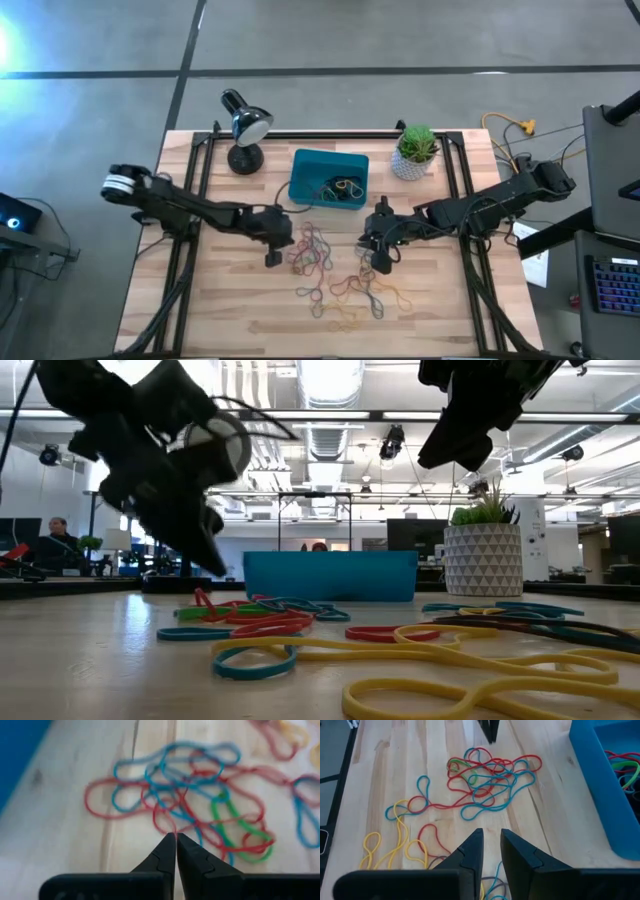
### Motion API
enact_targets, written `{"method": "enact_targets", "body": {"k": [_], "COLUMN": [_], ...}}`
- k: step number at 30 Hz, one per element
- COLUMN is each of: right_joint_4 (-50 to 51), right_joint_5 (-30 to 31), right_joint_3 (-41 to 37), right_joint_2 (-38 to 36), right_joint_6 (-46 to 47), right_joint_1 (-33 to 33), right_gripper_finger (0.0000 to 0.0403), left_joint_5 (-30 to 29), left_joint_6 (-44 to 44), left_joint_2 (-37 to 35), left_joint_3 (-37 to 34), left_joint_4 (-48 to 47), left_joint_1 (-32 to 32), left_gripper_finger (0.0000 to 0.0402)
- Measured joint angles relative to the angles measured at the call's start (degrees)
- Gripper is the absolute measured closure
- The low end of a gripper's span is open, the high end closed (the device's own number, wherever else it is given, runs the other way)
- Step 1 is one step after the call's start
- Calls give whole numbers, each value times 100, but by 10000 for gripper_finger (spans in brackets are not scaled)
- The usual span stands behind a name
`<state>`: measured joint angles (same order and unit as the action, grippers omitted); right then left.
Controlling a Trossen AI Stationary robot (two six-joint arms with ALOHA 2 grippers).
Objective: Pick and place rubber bands into bin
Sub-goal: Put the red rubber band into the blue bin
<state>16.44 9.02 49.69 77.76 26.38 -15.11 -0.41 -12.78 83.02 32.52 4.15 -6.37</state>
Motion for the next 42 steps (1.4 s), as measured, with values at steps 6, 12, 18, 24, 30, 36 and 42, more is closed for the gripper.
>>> {"method": "enact_targets", "body": {"k": [6, 12, 18, 24, 30, 36, 42], "right_joint_4": [-34, -39, -36, -36, -41, -43, -50], "right_joint_5": [0, 0, 2, 7, 17, 34, 168], "right_joint_3": [0, 0, 0, 0, -34, -42, -44], "right_joint_2": [0, 0, 0, 0, 1, 2, 2], "right_joint_6": [4, 6, 4, 4, 4, 4, 4], "right_joint_1": [0, 0, 0, 0, 0, 0, 0], "right_gripper_finger": [346, 346, 346, 346, 346, 346, 346], "left_joint_5": [416, 381, 319, 73, 4, 9, -26], "left_joint_6": [-19, -10, -41, -191, -190, -189, -139], "left_joint_2": [653, 767, 761, 728, 728, 760, 791], "left_joint_3": [15, 48, 48, 131, 166, 166, 166], "left_joint_4": [453, 583, 576, 311, 246, 315, 342], "left_joint_1": [-2, -7, -7, -4, 0, -2, -2], "left_gripper_finger": [401, 401, 401, 383, 322, 283, 282]}}
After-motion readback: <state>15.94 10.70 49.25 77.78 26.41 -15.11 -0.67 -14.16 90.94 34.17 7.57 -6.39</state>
